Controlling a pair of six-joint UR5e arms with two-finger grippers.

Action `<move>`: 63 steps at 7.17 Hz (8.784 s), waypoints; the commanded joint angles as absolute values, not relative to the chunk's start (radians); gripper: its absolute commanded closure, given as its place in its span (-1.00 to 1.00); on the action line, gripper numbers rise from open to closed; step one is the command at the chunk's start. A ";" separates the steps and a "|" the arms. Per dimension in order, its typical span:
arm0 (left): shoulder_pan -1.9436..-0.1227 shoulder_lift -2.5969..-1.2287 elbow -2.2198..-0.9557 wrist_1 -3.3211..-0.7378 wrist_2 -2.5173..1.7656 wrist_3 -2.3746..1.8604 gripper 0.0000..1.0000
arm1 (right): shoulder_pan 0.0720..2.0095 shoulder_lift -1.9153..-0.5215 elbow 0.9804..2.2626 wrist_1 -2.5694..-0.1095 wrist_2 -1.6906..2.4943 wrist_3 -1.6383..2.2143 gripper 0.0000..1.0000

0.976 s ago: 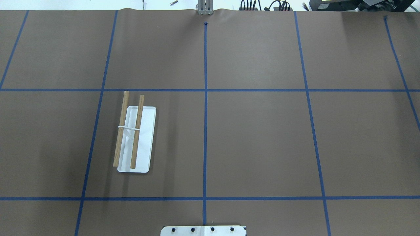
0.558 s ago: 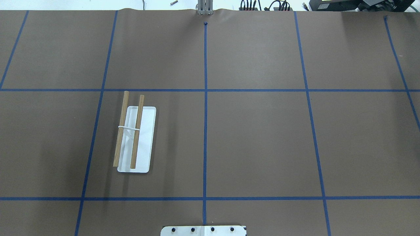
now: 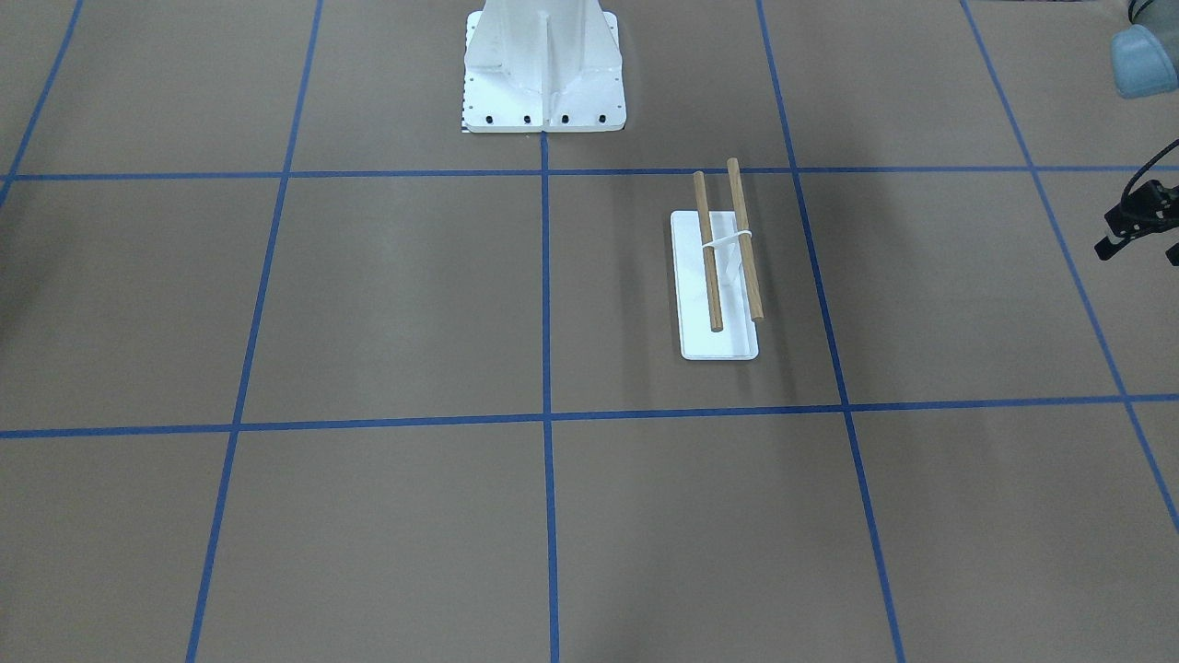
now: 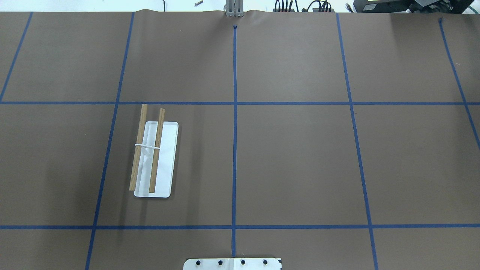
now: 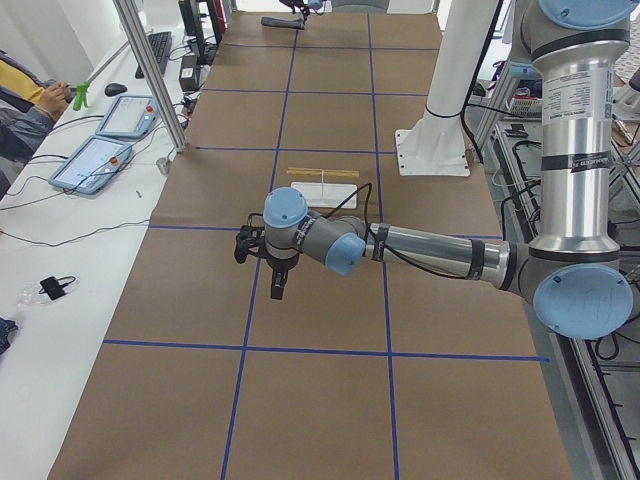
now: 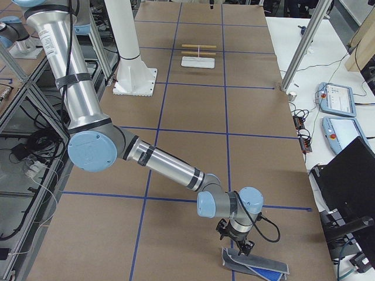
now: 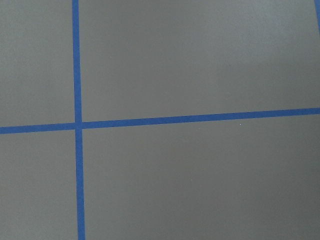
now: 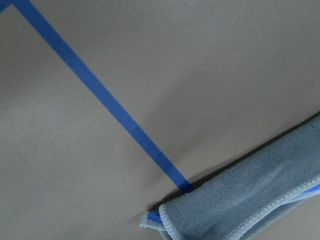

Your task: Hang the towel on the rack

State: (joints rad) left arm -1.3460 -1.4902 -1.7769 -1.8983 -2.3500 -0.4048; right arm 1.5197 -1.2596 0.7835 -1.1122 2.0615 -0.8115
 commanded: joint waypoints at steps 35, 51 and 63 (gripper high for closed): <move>-1.345 -1.479 -1.781 -1.899 -2.350 -0.403 -0.97 | 1.456 -1.233 0.664 -0.962 2.026 -0.669 -0.61; -1.348 -1.476 -1.784 -1.913 -2.352 -0.407 -0.97 | 1.535 -1.189 0.765 -1.107 2.186 -0.667 1.00; -1.158 -1.842 -1.793 -1.955 -2.359 -1.326 -0.97 | 1.119 -1.168 1.891 -1.789 2.327 0.407 1.00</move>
State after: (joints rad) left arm -1.1917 -1.8114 -1.7880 -1.9256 -2.3593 -1.1889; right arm 1.1923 -1.1914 1.8204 -1.7884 2.3289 0.2299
